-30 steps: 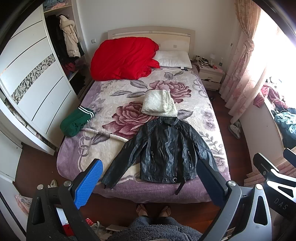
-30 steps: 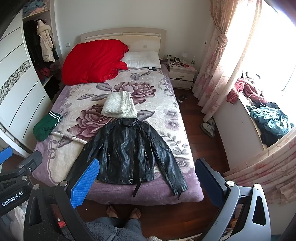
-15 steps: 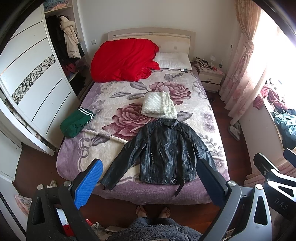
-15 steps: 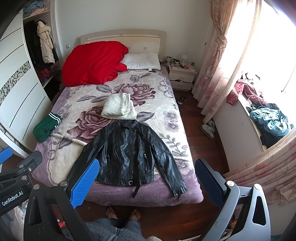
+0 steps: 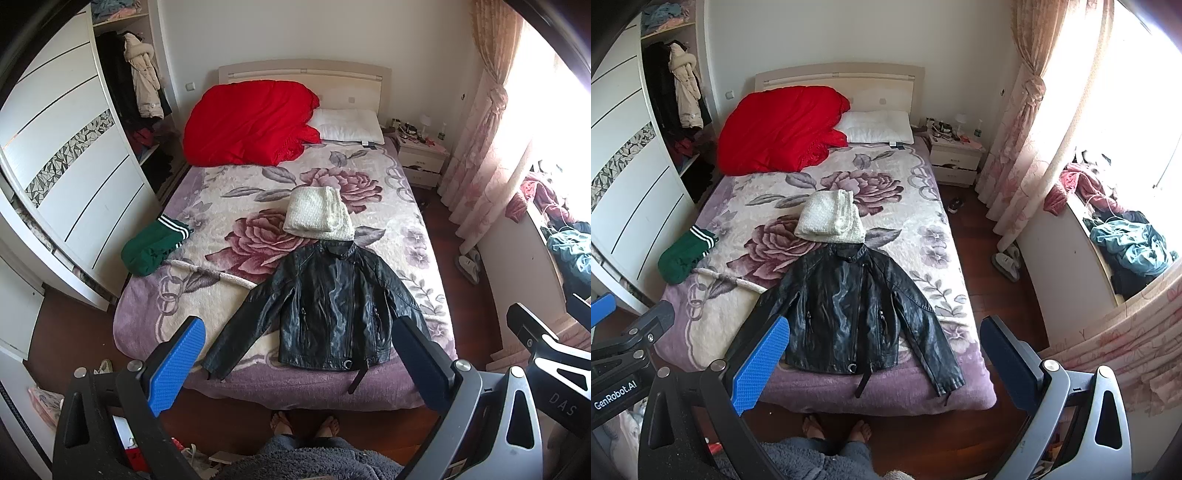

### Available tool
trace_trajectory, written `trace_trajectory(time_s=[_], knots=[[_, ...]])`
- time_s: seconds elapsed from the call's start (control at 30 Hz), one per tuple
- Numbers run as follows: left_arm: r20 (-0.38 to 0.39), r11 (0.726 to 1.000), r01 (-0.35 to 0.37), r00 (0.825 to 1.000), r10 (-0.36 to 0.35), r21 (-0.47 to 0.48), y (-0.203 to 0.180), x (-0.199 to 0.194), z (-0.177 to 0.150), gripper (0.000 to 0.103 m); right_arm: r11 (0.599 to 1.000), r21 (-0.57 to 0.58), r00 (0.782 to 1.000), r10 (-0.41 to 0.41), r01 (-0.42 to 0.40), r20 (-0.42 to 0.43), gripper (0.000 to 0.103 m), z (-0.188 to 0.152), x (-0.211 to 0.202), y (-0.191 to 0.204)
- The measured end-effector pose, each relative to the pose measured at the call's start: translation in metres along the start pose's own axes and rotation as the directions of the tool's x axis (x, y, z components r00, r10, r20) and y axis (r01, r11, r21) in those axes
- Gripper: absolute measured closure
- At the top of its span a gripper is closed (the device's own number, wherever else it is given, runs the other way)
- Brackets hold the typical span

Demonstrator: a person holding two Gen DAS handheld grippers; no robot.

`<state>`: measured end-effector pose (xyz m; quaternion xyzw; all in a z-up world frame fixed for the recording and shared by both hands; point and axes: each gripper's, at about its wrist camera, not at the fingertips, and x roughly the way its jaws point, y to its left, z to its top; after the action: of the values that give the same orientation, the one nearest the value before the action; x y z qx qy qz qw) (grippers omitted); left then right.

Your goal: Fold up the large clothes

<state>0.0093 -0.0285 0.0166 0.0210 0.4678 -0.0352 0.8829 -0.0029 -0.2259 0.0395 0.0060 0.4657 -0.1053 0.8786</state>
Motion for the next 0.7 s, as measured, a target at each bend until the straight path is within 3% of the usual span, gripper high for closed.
trace_trajectory(time_s=[0.5,0.63,0.7], knots=[[0.047,0.999,-0.033,0.998,0.033,-0.017,-0.002,0.009,-0.012,0.0,1.0,0.01,1.0,0.023,-0.023,0.017,0.0,-0.008,0.004,0.002],[0.101,0.992,-0.12,0.987,0.123,-0.036,-0.006,0.048,-0.014,0.0,0.995,0.071,0.997,0.075,-0.075,-0.007,0.0,-0.012,0.049,-0.021],[0.096,0.987,-0.16,0.982,0.163,-0.035,-0.009,0.081,-0.015,0.0,0.988,0.15,0.997,0.058,-0.049,-0.057,0.0,-0.017,0.095,-0.048]])
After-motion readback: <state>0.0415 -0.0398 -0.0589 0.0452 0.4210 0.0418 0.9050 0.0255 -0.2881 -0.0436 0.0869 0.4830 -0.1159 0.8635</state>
